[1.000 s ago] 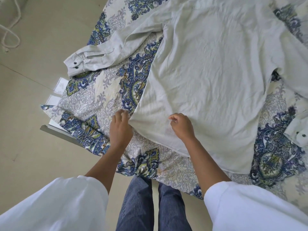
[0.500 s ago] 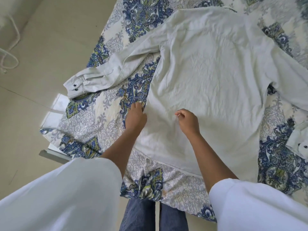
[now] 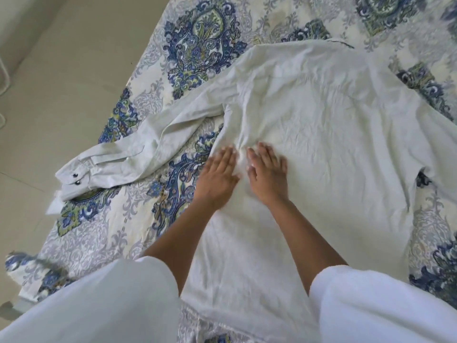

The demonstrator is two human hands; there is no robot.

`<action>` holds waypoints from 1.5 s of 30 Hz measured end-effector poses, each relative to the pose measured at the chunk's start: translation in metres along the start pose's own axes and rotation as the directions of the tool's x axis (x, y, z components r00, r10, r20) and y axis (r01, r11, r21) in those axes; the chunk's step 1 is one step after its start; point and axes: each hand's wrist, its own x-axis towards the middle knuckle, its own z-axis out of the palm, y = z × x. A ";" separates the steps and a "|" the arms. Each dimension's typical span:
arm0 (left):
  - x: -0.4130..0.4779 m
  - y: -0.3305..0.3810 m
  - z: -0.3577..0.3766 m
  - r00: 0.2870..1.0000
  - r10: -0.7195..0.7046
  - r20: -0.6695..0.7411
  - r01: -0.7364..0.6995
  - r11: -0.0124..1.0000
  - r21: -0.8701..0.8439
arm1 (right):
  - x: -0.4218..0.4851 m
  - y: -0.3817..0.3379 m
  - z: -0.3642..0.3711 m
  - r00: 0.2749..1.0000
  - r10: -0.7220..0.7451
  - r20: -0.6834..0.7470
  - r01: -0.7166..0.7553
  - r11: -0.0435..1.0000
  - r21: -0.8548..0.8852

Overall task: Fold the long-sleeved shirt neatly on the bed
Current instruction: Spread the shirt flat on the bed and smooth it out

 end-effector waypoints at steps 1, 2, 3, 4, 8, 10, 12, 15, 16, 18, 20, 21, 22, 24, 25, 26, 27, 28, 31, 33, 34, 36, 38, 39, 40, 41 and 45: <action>0.003 -0.013 0.006 0.999 -0.041 -0.002 0.041 0.998 0.051 | 0.006 0.015 0.002 0.999 0.035 -0.006 -0.035 0.997 -0.072; 0.004 -0.022 0.010 0.998 -0.066 -0.023 0.067 0.994 0.082 | 0.014 0.031 0.000 0.991 0.126 -0.033 -0.129 0.986 -0.106; 0.003 -0.027 0.010 0.996 -0.079 -0.049 0.083 0.993 0.085 | 0.022 0.045 -0.004 0.967 0.245 -0.073 -0.251 0.963 -0.095; 0.005 -0.025 0.005 0.993 -0.070 -0.099 0.077 0.995 0.062 | 0.030 0.051 -0.009 0.936 0.336 -0.105 -0.344 0.937 -0.060; 0.055 -0.008 -0.024 0.963 0.132 -0.235 -0.124 0.991 0.048 | 0.063 0.012 -0.012 0.984 0.023 -0.174 -0.023 1.000 0.005; 0.092 -0.027 -0.037 0.988 0.098 -0.121 -0.083 0.989 0.121 | 0.080 0.012 -0.010 0.983 -0.177 -0.049 0.171 0.981 -0.095; 0.109 -0.056 -0.042 0.994 0.018 -0.111 0.004 0.981 0.195 | 0.101 0.035 -0.018 0.995 -0.103 0.005 0.103 0.982 -0.161; 0.114 -0.073 -0.057 0.980 -0.143 -0.140 0.163 0.976 0.144 | 0.132 0.061 -0.040 0.983 0.173 -0.059 -0.181 0.969 -0.170; 0.116 -0.068 -0.064 0.971 -0.153 -0.183 0.175 0.978 0.115 | 0.138 0.056 -0.046 0.971 0.218 -0.095 -0.230 0.964 -0.136; 0.127 -0.051 -0.073 0.959 -0.004 -0.283 0.034 0.994 0.101 | 0.152 0.033 -0.048 0.981 0.140 -0.137 -0.149 0.987 -0.063; 0.141 -0.044 -0.071 0.956 0.204 -0.212 -0.176 0.974 0.143 | 0.159 0.015 -0.042 0.995 -0.077 -0.068 0.072 0.995 -0.066; 0.149 -0.048 -0.068 0.960 0.243 -0.139 -0.222 0.963 0.151 | 0.163 0.015 -0.039 0.988 -0.145 -0.049 0.140 0.986 -0.093; 0.156 -0.054 -0.065 0.973 0.218 -0.074 -0.206 0.968 0.144 | 0.171 0.021 -0.038 0.987 -0.151 -0.053 0.143 0.981 -0.129; 0.165 -0.060 -0.063 0.987 0.160 -0.014 -0.157 0.980 0.123 | 0.192 0.040 -0.041 0.992 -0.061 -0.114 0.043 0.987 -0.158; 0.165 -0.057 -0.065 0.986 0.160 -0.040 -0.155 0.983 0.098 | 0.201 0.046 -0.046 0.989 -0.006 -0.145 -0.016 0.989 -0.148; 0.164 -0.050 -0.072 0.985 0.143 -0.101 -0.141 0.990 0.031 | 0.207 0.047 -0.051 0.986 0.037 -0.162 -0.057 0.991 -0.120; 0.164 -0.042 -0.083 0.974 0.097 -0.205 -0.120 0.987 -0.103 | 0.213 0.045 -0.056 0.982 0.066 -0.176 -0.079 0.994 -0.070; 0.170 -0.037 -0.094 0.945 0.013 -0.326 -0.102 0.961 -0.256 | 0.219 0.041 -0.062 0.976 0.086 -0.198 -0.087 0.996 0.003; 0.209 -0.040 -0.120 0.881 -0.247 -0.404 0.003 0.856 -0.518 | 0.225 0.039 -0.085 0.928 0.083 -0.364 -0.048 0.993 0.104; 0.235 -0.048 -0.133 0.938 -0.307 -0.161 0.157 0.791 -0.591 | 0.232 0.052 -0.098 0.917 0.123 -0.380 -0.101 0.992 0.077; 0.244 -0.051 -0.137 0.949 -0.313 -0.038 0.235 0.783 -0.576 | 0.237 0.060 -0.103 0.920 0.138 -0.367 -0.127 0.990 0.055; 0.251 -0.056 -0.144 0.952 -0.275 0.135 0.306 0.839 -0.450 | 0.245 0.073 -0.111 0.932 0.141 -0.335 -0.140 0.990 0.027; 0.252 -0.063 -0.149 0.944 -0.252 0.213 0.321 0.853 -0.411 | 0.254 0.083 -0.117 0.941 0.123 -0.315 -0.118 0.992 0.037; 0.253 -0.069 -0.151 0.943 -0.258 0.210 0.329 0.822 -0.465 | 0.258 0.086 -0.118 0.947 0.111 -0.302 -0.102 0.994 0.044; 0.255 -0.075 -0.152 0.946 -0.269 0.179 0.323 0.777 -0.540 | 0.262 0.089 -0.118 0.954 0.097 -0.284 -0.088 0.995 0.045; 0.257 -0.081 -0.152 0.949 -0.294 0.110 0.300 0.743 -0.599 | 0.265 0.091 -0.118 0.961 0.085 -0.262 -0.076 0.996 0.042; 0.263 -0.094 -0.153 0.956 -0.239 -0.167 0.162 0.911 -0.379 | 0.265 0.098 -0.103 0.965 0.064 -0.255 -0.059 0.998 0.027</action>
